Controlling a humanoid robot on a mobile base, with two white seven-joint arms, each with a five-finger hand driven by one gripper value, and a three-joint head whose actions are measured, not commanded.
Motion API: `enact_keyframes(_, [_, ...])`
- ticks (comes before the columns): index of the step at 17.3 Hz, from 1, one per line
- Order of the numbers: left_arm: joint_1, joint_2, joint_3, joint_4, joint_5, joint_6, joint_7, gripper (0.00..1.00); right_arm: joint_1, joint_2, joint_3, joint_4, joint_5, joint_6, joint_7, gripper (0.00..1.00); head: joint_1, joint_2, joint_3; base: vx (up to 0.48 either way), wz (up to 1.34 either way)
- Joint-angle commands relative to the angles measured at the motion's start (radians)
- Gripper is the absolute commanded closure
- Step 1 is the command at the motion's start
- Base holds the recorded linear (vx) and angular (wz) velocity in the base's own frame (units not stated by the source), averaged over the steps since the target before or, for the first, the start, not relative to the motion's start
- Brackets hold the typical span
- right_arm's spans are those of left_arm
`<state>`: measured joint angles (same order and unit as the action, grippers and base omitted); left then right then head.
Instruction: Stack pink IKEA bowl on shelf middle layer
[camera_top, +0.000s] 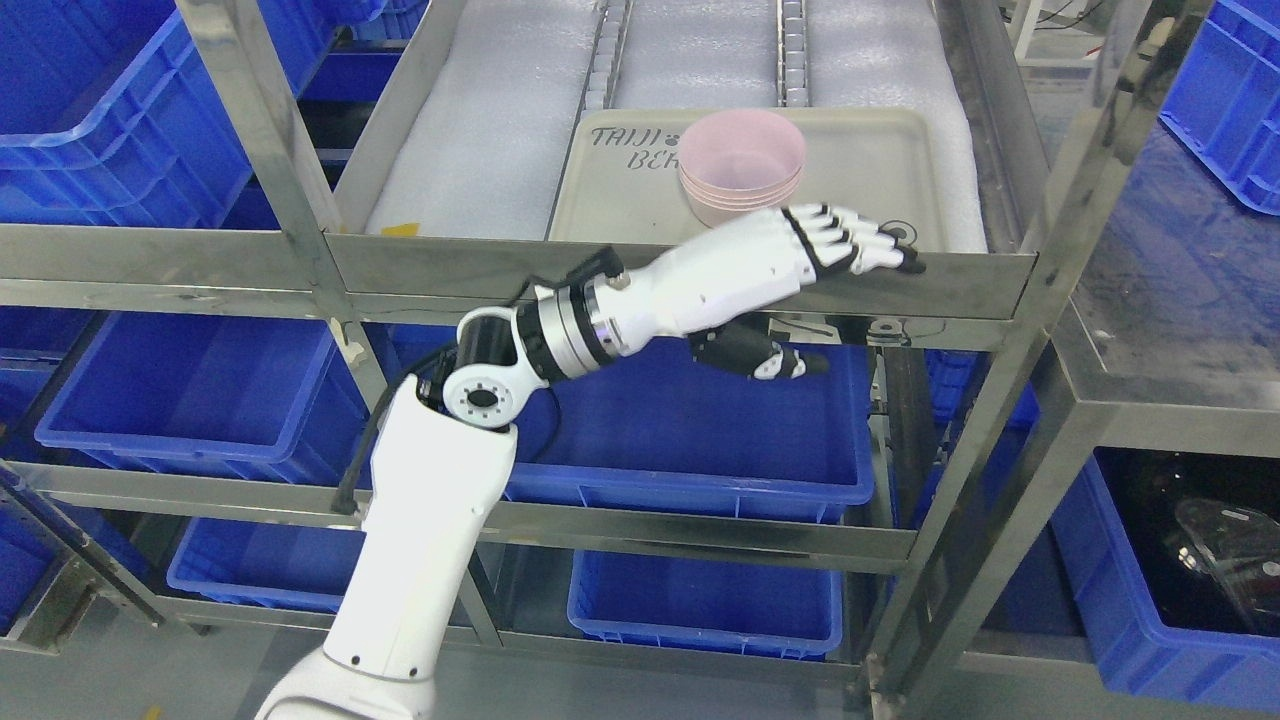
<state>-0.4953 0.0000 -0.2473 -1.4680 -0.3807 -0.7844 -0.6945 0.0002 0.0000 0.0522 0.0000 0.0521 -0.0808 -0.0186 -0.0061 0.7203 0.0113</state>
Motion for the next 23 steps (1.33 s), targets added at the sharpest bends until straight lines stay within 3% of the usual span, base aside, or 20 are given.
enact_keyframes(1, [0.381, 0.018, 0.012, -0.075, 0.006, -0.001, 0.000, 0.17, 0.004, -0.017, 0.000, -0.018, 0.000, -0.001, 0.000, 0.00, 0.0000, 0.000, 0.000, -0.093, -0.18])
enact_keyframes(4, [0.474, 0.018, 0.188, 0.099, 0.040, -0.001, 0.019, 0.15, 0.004, -0.017, 0.000, -0.018, 0.000, -0.001, 0.000, 0.00, 0.0000, 0.000, 0.000, -0.095, -0.10])
enact_keyframes(5, [0.490, 0.018, 0.247, 0.164, 0.090, -0.001, 0.064, 0.15, 0.004, -0.017, 0.000, -0.018, 0.000, -0.001, 0.000, 0.00, 0.0000, 0.000, 0.000, -0.081, -0.06])
enact_keyframes(8, [0.569, 0.018, 0.279, 0.179, 0.206, -0.001, 0.284, 0.10, 0.004, -0.017, 0.000, -0.018, 0.000, -0.001, 0.000, 0.00, 0.0000, 0.000, 0.000, -0.015, -0.02])
enact_keyframes(11, [0.578, 0.018, 0.281, 0.176, 0.265, 0.191, 0.482, 0.08, 0.004, -0.017, 0.000, -0.018, 0.000, -0.001, 0.000, 0.00, 0.0000, 0.000, 0.000, 0.013, 0.01])
enact_keyframes(13, [0.575, 0.018, 0.295, 0.149, 0.304, 0.328, 0.495, 0.01, 0.004, -0.017, 0.000, -0.018, 0.000, -0.001, 0.000, 0.00, 0.0000, 0.000, 0.000, 0.000, -0.01])
enact_keyframes(17, [0.535, 0.018, 0.316, 0.091, 0.428, 0.541, 0.500, 0.00, 0.003, -0.017, 0.000, -0.018, 0.000, -0.001, 0.000, 0.00, 0.0000, 0.000, 0.000, 0.000, -0.01])
enact_keyframes(23, [0.540, 0.018, 0.250, -0.008, 0.494, 0.579, 0.495, 0.00, 0.003, -0.017, 0.000, -0.018, 0.000, -0.001, 0.000, 0.00, 0.0000, 0.000, 0.000, -0.001, -0.01])
